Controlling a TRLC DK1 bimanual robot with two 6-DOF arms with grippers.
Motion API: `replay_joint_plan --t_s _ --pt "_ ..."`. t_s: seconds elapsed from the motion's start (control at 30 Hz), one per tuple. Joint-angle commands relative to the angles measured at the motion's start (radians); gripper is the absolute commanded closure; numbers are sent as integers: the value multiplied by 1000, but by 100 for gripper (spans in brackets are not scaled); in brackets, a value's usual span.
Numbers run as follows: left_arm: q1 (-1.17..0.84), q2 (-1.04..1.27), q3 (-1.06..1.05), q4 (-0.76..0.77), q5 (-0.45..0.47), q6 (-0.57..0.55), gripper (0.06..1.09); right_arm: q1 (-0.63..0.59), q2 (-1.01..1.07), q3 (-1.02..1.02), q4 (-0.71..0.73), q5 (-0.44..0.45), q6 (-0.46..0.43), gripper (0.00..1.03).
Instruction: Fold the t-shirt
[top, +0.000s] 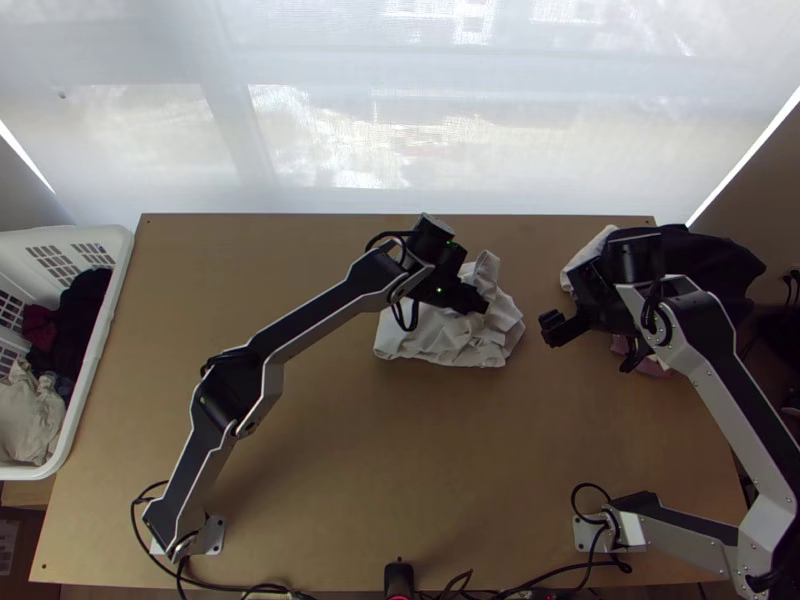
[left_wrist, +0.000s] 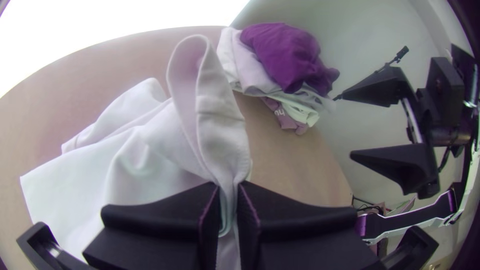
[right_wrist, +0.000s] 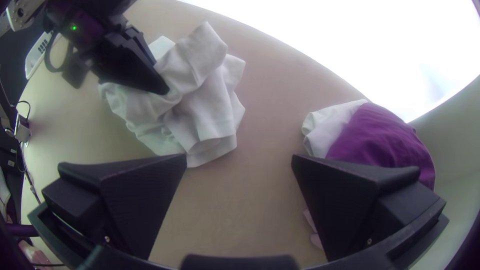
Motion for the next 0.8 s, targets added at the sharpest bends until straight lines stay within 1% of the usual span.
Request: replay_joint_plan --t_s 0.0,0.13,0.37,0.4,0.43,0.53,0.57,0.77 --pt "-16 87 50 14 -23 -2 105 -3 -14 -15 0 3 0 5" --pt "-21 127 72 16 -52 5 105 -3 -26 -35 -1 3 -1 5" --pt "-21 179 81 22 -58 20 105 3 -36 -54 -1 3 -3 5" --pt "-21 179 81 22 -58 21 98 5 -36 -55 0 3 -3 5" --pt "-21 176 79 19 -57 24 83 5 -36 -58 0 3 -3 5" --pt "-12 127 79 -17 -57 29 24 5 -34 -71 2 2 -4 5" --pt "-5 104 81 -37 -57 29 11 8 -34 -77 8 2 -4 5" --pt "77 -54 73 -202 -43 86 11 33 -19 -100 45 2 -1 5"
